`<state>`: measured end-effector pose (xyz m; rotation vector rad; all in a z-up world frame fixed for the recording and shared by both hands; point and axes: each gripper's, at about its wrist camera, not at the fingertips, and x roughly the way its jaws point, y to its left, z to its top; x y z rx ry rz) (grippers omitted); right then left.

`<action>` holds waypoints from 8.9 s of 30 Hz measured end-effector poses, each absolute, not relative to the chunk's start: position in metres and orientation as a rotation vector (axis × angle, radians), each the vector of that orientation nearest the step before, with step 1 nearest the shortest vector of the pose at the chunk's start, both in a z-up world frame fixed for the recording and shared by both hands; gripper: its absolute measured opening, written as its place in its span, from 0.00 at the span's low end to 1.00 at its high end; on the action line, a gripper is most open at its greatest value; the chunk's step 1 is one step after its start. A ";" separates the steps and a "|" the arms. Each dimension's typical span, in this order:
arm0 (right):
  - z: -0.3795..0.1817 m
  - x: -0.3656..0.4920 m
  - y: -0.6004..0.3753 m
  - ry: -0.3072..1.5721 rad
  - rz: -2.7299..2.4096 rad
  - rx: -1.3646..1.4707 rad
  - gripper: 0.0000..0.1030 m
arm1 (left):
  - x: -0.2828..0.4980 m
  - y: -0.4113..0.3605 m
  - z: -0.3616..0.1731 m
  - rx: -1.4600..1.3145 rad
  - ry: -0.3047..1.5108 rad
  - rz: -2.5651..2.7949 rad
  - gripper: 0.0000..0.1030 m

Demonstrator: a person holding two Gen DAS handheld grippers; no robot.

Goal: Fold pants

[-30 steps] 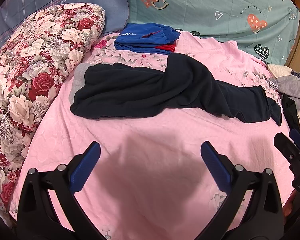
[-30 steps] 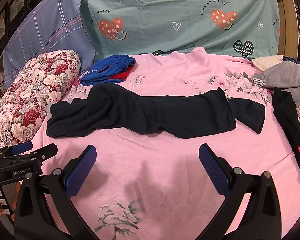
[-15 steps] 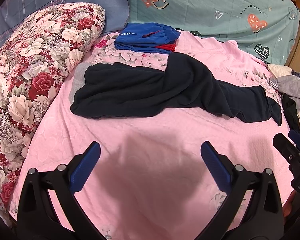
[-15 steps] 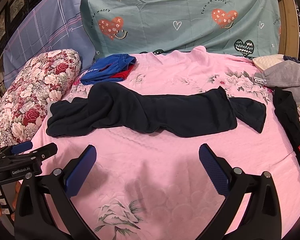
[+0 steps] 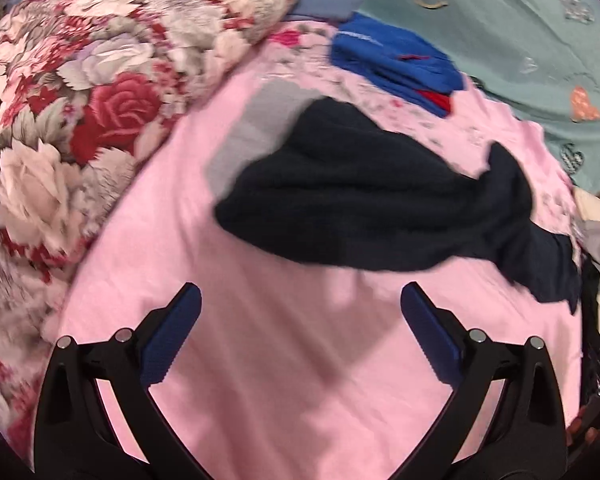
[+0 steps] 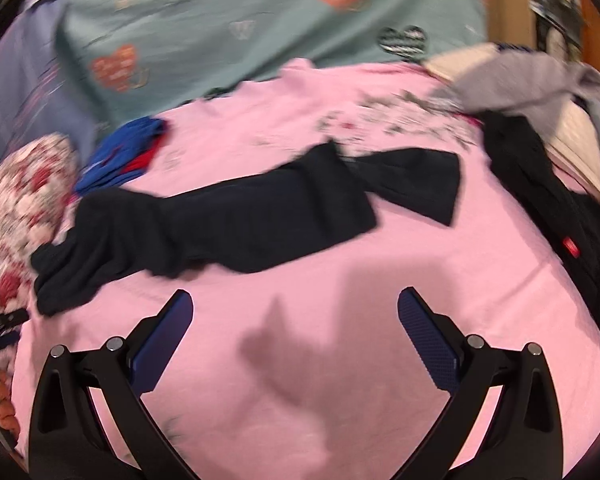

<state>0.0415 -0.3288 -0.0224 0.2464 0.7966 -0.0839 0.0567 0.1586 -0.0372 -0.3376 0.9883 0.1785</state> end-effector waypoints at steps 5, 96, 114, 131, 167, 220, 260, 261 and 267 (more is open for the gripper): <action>-0.036 0.056 -0.341 0.842 -0.118 0.246 0.99 | 0.083 0.181 -0.045 -0.306 1.005 0.219 0.97; -0.035 0.248 -0.450 0.783 -0.554 0.004 0.52 | 0.106 0.157 -0.009 -0.167 0.874 0.262 0.91; -0.013 0.194 -0.217 0.811 0.319 0.063 0.61 | 0.234 0.146 -0.054 -0.129 1.077 0.179 0.90; -0.028 0.183 -0.248 0.830 0.290 0.134 0.61 | 0.226 0.148 -0.024 -0.181 0.989 0.220 0.30; -0.036 0.197 -0.436 0.833 -0.353 -0.064 0.91 | 0.065 0.196 -0.047 -0.214 1.007 0.320 0.90; -0.067 -0.024 -0.452 0.962 -0.156 0.208 0.35 | 0.018 0.171 -0.059 -0.267 1.097 0.289 0.15; -0.050 0.030 -0.455 0.987 -0.261 -0.019 0.80 | 0.101 0.154 -0.023 -0.085 0.988 0.297 0.85; -0.036 0.032 -0.456 0.924 -0.293 -0.015 0.81 | 0.106 0.155 -0.022 -0.086 0.989 0.296 0.86; 0.005 0.102 -0.398 0.800 0.027 0.078 0.85 | 0.143 0.150 -0.017 -0.056 0.957 0.246 0.91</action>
